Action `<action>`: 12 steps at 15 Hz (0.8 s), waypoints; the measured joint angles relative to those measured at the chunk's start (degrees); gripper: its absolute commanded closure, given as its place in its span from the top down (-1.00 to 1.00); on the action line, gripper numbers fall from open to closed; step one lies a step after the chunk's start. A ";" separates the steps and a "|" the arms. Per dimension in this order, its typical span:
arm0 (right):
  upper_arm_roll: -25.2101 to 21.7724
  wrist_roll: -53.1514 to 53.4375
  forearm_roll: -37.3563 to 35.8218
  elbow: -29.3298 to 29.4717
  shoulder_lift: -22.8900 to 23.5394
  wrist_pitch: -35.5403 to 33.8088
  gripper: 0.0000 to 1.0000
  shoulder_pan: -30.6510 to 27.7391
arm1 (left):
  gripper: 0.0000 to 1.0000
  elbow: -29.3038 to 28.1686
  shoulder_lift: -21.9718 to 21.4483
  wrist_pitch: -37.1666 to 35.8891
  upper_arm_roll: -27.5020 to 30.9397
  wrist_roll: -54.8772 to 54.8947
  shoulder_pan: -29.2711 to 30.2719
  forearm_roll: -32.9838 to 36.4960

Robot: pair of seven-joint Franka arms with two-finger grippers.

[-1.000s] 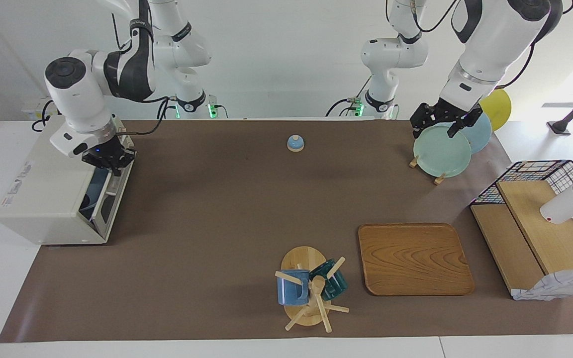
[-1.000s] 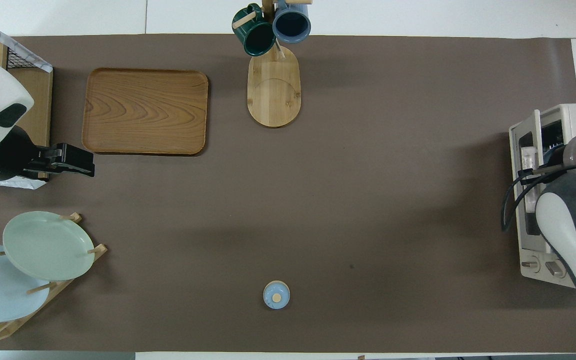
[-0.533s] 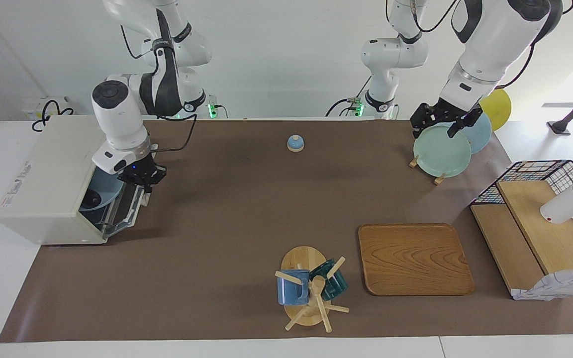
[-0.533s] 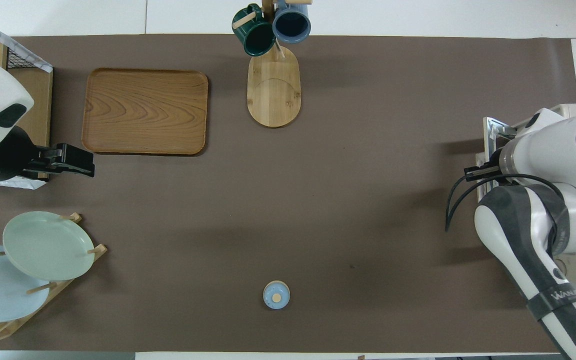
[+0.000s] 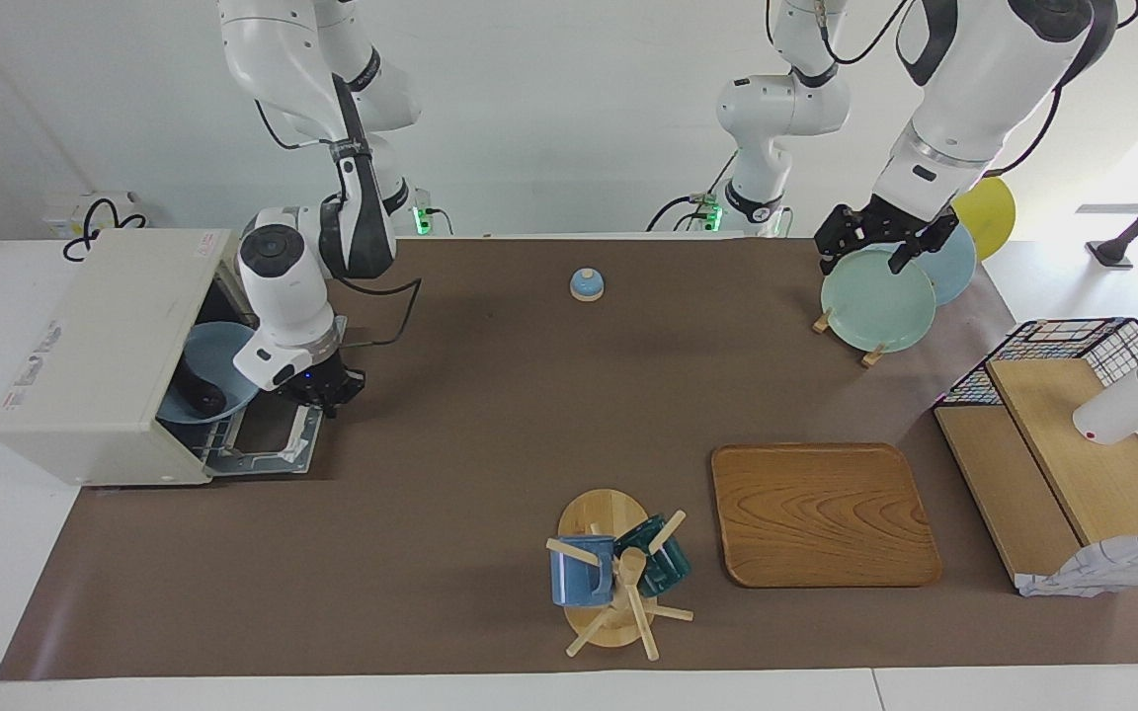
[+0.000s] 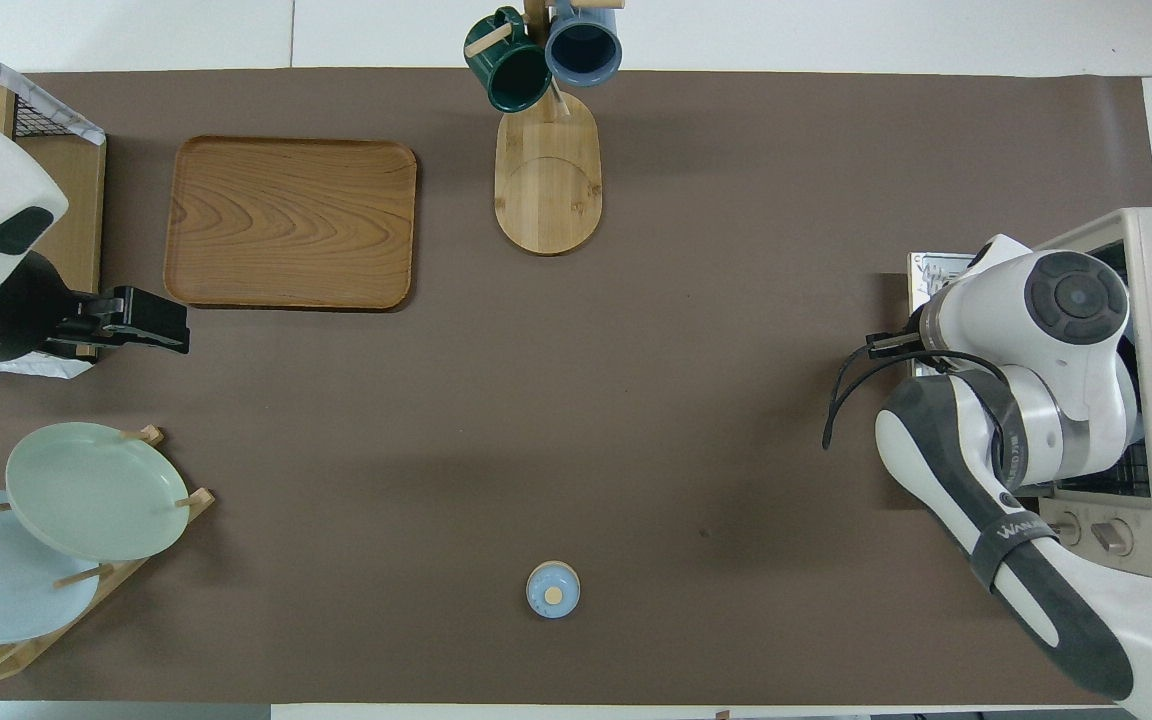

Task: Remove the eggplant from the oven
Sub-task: 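Pull the oven door open downward with the right gripper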

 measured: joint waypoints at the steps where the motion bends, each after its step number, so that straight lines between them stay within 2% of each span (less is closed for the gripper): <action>1: -0.01 0.91 -0.01 0.01 0.51 0.37 -1.00 0.01 | 1.00 0.00 0.00 0.00 0.00 0.00 0.00 0.00; 6: -0.72 3.69 4.28 0.88 0.90 1.00 -1.00 1.45 | 1.00 0.00 0.00 0.00 0.00 0.00 0.00 0.00; 9: -0.76 6.03 4.34 2.52 0.87 -0.50 -1.00 3.94 | 1.00 0.00 0.00 0.00 0.00 0.00 0.00 0.00; 11: -0.78 6.53 4.31 6.27 0.64 -6.90 -0.54 4.78 | 1.00 0.00 0.00 0.00 0.00 0.00 0.00 0.00; 12: -0.95 6.56 4.29 8.55 0.33 -10.75 -0.48 4.78 | 1.00 0.00 0.00 0.00 0.00 0.00 0.00 0.00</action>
